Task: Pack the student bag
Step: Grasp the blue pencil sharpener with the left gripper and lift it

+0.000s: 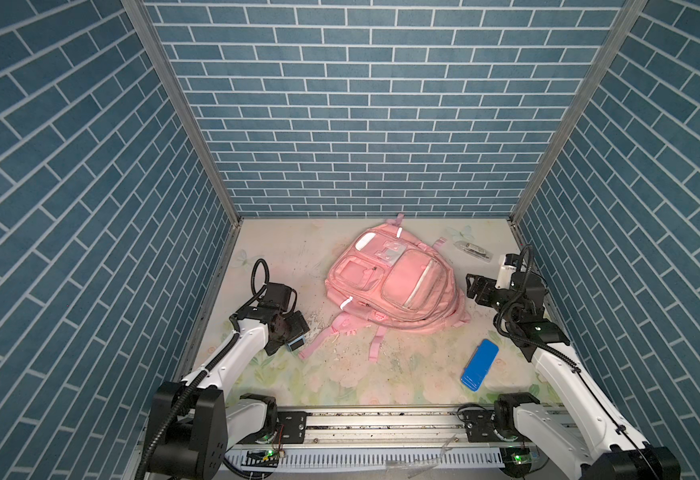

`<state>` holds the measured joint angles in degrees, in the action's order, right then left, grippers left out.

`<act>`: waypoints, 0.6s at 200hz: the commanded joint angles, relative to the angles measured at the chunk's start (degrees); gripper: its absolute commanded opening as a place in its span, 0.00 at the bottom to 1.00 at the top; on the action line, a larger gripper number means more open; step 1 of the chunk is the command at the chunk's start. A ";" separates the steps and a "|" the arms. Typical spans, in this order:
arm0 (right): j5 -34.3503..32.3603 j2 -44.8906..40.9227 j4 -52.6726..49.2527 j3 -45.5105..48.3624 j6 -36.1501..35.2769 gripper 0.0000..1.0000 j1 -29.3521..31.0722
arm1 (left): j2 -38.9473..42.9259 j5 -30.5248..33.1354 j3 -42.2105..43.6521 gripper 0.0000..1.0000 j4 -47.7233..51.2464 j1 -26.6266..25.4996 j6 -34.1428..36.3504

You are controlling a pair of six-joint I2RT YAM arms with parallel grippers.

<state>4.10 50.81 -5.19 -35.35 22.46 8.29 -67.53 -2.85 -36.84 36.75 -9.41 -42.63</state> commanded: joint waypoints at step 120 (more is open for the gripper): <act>2.67 -0.56 0.30 -1.39 1.12 0.83 -0.18 | 1.70 7.75 4.19 0.82 0.73 -7.10 -7.29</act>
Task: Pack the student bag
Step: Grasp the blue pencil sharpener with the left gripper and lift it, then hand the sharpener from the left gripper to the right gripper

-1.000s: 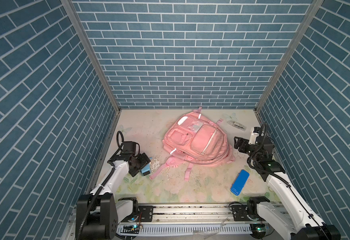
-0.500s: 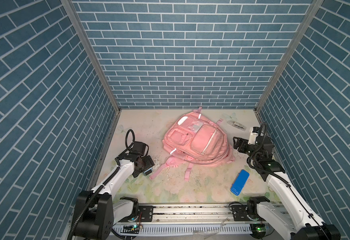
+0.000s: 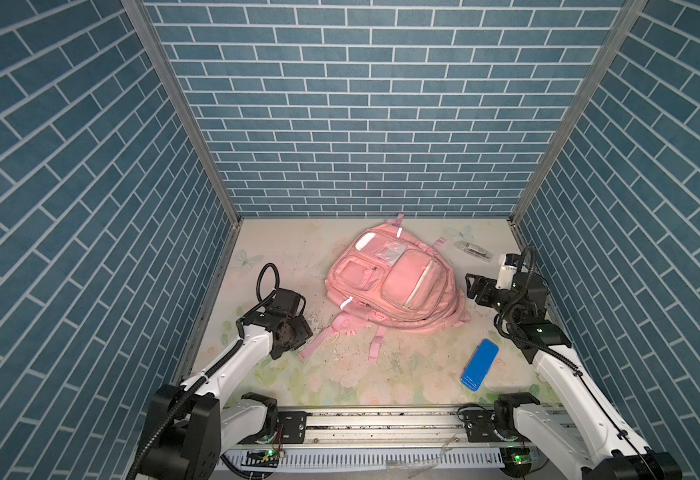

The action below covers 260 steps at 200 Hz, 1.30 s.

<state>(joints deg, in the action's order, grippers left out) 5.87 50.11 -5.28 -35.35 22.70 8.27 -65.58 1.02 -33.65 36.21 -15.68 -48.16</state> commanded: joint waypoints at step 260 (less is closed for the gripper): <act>18.04 10.51 3.39 -16.25 8.87 0.77 6.65 | -7.51 -4.07 -29.88 0.39 -5.22 -10.50 38.12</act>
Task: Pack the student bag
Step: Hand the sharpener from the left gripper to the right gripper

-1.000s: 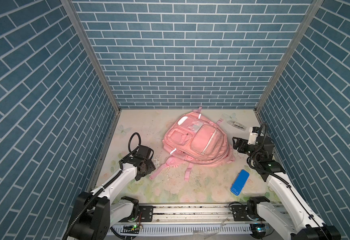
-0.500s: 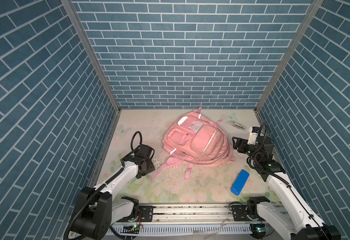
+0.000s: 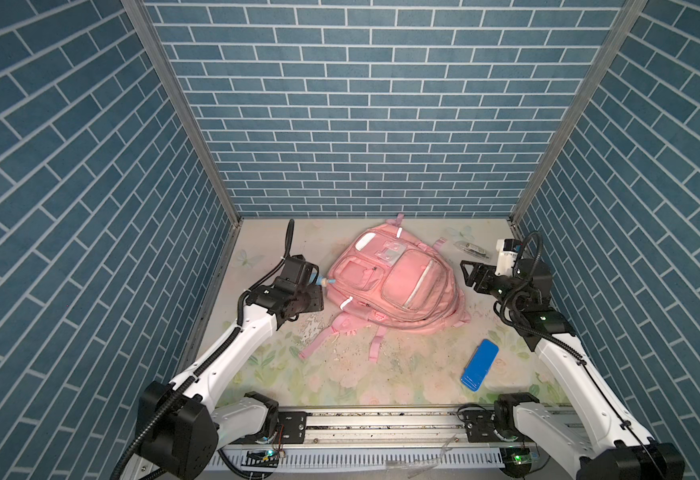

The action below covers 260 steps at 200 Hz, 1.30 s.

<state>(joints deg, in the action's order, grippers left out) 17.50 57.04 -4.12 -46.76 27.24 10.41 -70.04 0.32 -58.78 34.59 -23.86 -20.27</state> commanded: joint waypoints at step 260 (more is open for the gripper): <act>23.60 27.03 19.99 -9.38 24.08 0.35 20.44 | -16.59 -8.00 -12.80 0.69 -20.07 -17.08 31.58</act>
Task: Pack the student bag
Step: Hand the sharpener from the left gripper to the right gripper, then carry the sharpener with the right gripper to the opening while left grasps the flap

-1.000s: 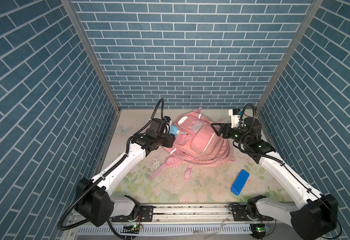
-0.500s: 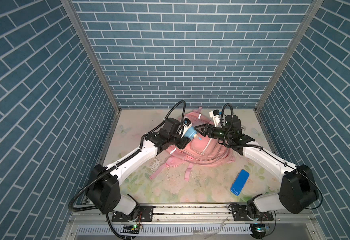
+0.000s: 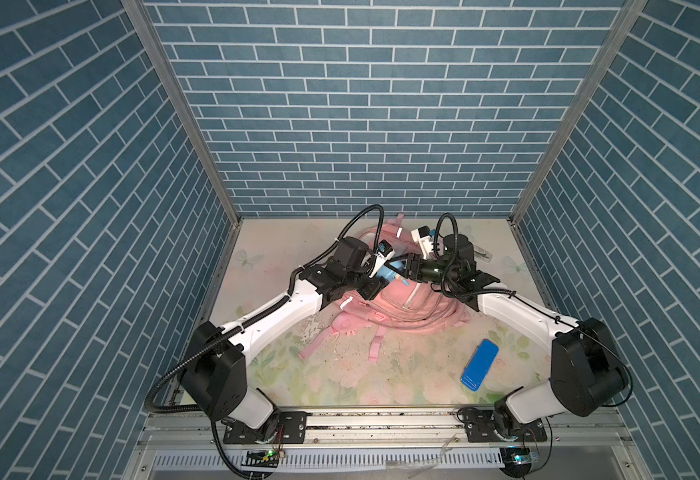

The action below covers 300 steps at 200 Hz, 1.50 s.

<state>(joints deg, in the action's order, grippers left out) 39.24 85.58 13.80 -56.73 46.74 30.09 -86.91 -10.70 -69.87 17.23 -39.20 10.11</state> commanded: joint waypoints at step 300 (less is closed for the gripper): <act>-20.61 -39.73 -18.28 19.97 -3.67 0.25 -30.09 | -35.50 37.61 -26.55 0.65 13.68 -20.97 -20.49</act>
<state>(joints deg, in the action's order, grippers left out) 19.64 47.00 -4.51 -37.21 44.53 0.27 -119.09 21.30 -91.64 25.04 -60.07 -8.49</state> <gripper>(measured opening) 0.591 0.709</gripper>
